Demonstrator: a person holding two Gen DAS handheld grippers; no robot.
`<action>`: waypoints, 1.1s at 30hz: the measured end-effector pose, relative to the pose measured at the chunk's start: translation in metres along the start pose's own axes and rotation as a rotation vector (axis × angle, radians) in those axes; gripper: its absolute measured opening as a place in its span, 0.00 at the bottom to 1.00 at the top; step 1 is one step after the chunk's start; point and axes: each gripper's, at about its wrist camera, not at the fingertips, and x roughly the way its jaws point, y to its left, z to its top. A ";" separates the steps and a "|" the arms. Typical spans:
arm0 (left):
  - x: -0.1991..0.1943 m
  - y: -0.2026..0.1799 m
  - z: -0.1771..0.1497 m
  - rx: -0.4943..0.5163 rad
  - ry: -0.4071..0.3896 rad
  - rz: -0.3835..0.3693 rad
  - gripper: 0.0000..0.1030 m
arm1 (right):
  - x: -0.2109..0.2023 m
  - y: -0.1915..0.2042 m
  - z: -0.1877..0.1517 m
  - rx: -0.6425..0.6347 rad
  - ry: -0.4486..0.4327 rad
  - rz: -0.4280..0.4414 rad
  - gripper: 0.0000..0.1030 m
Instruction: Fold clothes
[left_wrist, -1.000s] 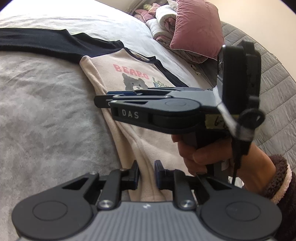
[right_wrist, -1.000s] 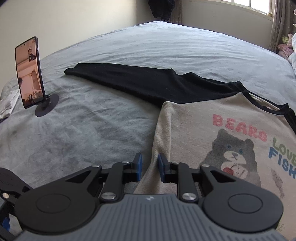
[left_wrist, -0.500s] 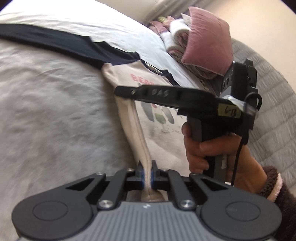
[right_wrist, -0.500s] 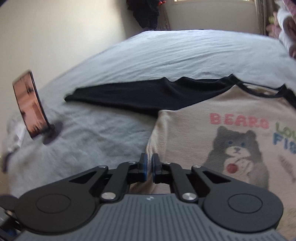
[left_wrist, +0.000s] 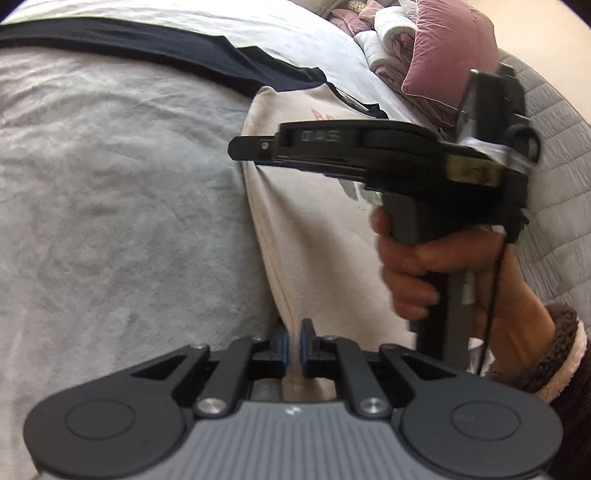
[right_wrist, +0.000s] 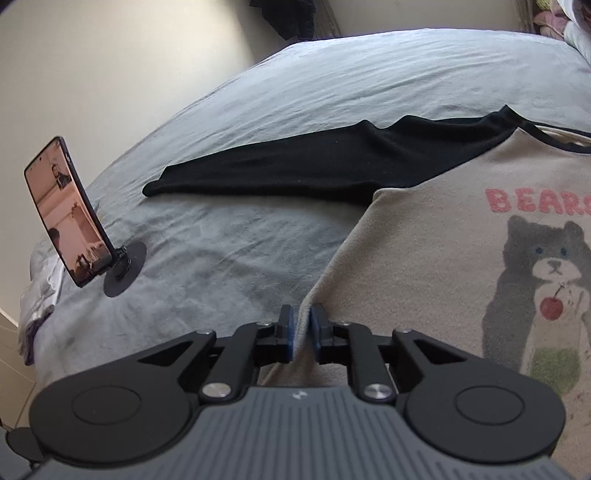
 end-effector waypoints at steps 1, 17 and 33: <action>-0.004 0.001 0.000 0.003 -0.012 0.005 0.15 | -0.006 0.000 0.000 0.011 0.003 0.015 0.37; -0.010 0.009 -0.003 -0.032 -0.012 0.002 0.34 | -0.211 -0.122 -0.090 0.171 -0.084 -0.319 0.54; -0.027 0.000 -0.028 -0.098 -0.088 0.051 0.06 | -0.286 -0.172 -0.166 0.366 -0.170 -0.364 0.08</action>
